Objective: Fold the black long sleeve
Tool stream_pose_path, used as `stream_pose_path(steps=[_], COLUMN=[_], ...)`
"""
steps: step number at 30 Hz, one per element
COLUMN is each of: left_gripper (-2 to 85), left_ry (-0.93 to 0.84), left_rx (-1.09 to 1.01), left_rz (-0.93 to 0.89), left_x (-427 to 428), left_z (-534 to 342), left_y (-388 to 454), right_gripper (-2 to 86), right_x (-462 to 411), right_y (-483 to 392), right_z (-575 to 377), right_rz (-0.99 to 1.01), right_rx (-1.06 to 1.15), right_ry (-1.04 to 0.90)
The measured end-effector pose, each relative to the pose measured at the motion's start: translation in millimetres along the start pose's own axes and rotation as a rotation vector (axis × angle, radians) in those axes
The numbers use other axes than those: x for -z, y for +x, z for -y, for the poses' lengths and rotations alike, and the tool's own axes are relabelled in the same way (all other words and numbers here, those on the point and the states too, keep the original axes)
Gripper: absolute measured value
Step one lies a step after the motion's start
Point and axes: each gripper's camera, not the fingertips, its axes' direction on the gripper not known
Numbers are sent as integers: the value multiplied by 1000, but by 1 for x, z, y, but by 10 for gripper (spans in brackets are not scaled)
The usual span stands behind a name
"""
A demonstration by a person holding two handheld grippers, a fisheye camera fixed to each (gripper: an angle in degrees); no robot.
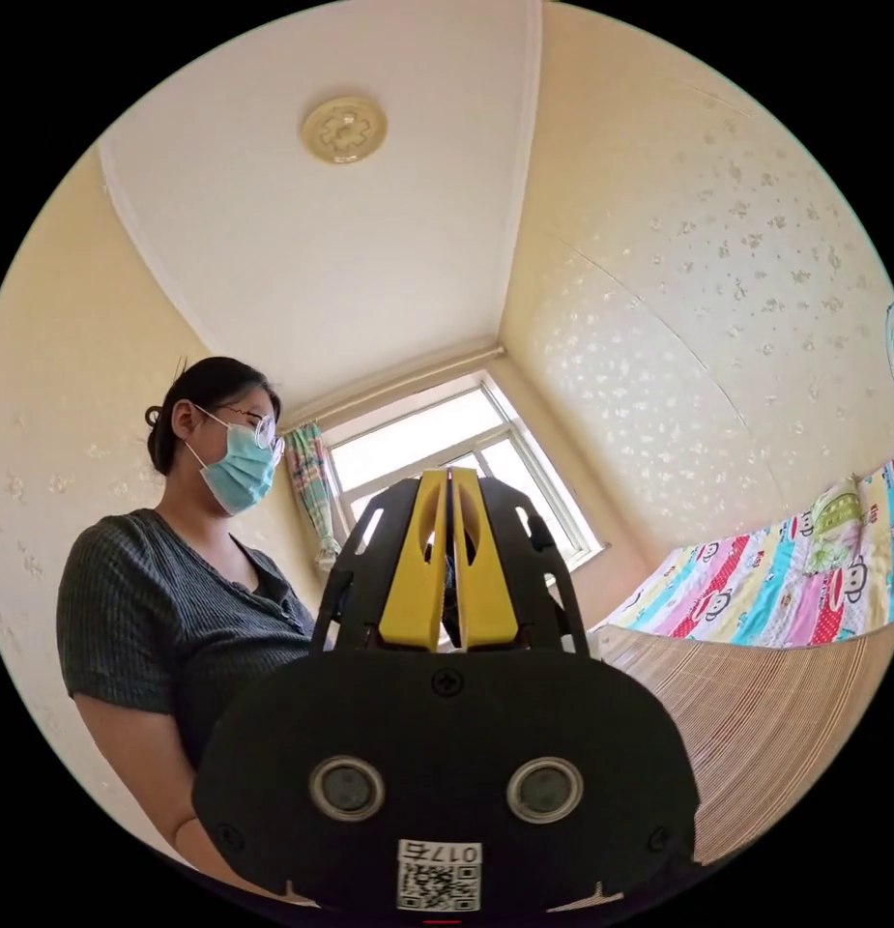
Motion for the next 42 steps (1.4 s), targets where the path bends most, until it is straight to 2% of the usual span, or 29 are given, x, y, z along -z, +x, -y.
stream_pose_path(steps=[4, 6, 8, 9, 10, 14, 16, 19, 24, 26, 29, 30, 31, 33, 36, 38, 42], left_gripper=[-9, -9, -9, -9, -9, -9, -9, -9, -9, -9, -9, -9, -9, -8, -8, -8, -8], left_ry=[38, 19, -43, -85, -100, -165, -221, -223, 131, 220, 345, 377, 386, 401, 370, 324, 220], left_rx=[-99, -109, -89, -70, -56, -41, -103, -232, -390, -463, -552, -562, -561, -553, -570, -545, -378], left_rz=[11, 88, 109, 63, 30, -196, -223, -309, -639, -753, -860, -889, -892, -857, -769, -662, -422], left_x=[-1, 4, 1, -6, -11, -60, -77, -78, -3, 20, 44, 48, 50, 59, 80, 93, 120], left_z=[0, 17, 32, 40, 43, 44, 45, 56, 79, 86, 92, 96, 98, 105, 114, 120, 131], left_y=[25, 22, 3, -16, -25, -54, -44, -20, -3, 1, 3, 2, 1, -5, -9, -12, -39], right_gripper=[0, 1, 1, 3, 5, 20, 51, 107, 157, 170, 182, 184, 179, 152, 82, 51, 31], right_x=[34, 52, 54, 47, 37, 0, -34, -77, -104, -109, -124, -131, -136, -133, -101, -69, 16], right_y=[-31, -39, -45, -40, -24, 33, 67, 90, 109, 116, 124, 125, 124, 118, 111, 107, 66], right_z=[-12, -7, 9, 18, 23, -8, -56, -120, -174, -183, -195, -201, -206, -205, -182, -157, -84], right_rz=[17, 21, -202, -370, -432, -284, -235, -160, 69, 106, 209, 300, 416, 505, 382, 319, 93], right_rx=[49, 85, 107, 118, 70, -107, -271, -381, -512, -539, -569, -594, -611, -576, -506, -467, -243], right_ry=[210, 328, 270, 166, 57, -194, -406, -631, -573, -588, -689, -743, -777, -797, -741, -630, -302])
